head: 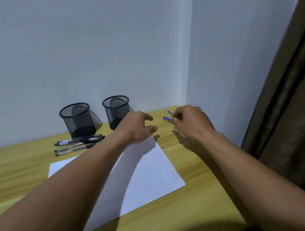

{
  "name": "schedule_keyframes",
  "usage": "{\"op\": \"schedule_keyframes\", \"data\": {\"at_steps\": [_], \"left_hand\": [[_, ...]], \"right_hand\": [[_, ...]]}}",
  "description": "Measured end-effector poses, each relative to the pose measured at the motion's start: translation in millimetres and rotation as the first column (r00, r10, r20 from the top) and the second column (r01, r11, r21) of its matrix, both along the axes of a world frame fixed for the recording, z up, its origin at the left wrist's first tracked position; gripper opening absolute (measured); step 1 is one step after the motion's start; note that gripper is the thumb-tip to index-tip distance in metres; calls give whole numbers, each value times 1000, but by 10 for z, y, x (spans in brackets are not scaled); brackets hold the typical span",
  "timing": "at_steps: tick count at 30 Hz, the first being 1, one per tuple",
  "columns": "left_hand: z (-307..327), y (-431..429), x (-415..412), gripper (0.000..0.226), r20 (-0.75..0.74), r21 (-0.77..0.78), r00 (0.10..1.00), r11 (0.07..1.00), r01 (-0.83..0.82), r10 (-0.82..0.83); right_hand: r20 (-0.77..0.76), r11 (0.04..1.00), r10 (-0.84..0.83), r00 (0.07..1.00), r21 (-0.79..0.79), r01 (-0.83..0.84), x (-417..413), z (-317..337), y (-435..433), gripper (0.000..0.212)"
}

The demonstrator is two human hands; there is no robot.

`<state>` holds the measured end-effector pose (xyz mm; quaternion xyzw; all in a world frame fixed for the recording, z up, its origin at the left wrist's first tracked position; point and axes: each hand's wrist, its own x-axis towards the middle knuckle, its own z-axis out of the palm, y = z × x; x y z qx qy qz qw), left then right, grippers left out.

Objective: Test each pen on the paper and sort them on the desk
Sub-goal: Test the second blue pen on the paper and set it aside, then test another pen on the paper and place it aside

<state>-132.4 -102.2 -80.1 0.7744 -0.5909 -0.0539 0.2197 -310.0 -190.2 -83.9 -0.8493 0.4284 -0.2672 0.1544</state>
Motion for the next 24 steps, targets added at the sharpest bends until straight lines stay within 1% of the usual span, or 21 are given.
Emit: {"op": "schedule_keyframes", "data": {"at_steps": [5,7,11,14,17,21,24], "left_hand": [[72,705,237,39,39,-89,998,995,-47,50],[68,983,378,33,55,-141,992,985,-102,111],[-6,1433,751,19,41,-183,966,953,-242,254],[-82,1648,1015,19,15,-166,939,927,-336,343],[-165,1728,1227,21,17,-134,924,917,-376,382],[-235,1697,1428,22,32,-156,914,905,-395,404],[-264,1633,1513,27,61,-166,909,903,-397,411]], "right_hand": [[-73,984,179,981,35,-177,334,154,405,21],[-88,972,235,968,48,-232,520,161,575,23],[-91,935,354,931,69,-348,927,112,864,21],[-121,906,422,898,71,-416,1226,10,1008,21],[-153,901,432,889,38,-431,1466,-76,1113,21],[-150,914,388,909,-63,-400,1692,-89,1149,17],[-211,898,405,890,-89,-430,1825,-136,1134,13]]}}
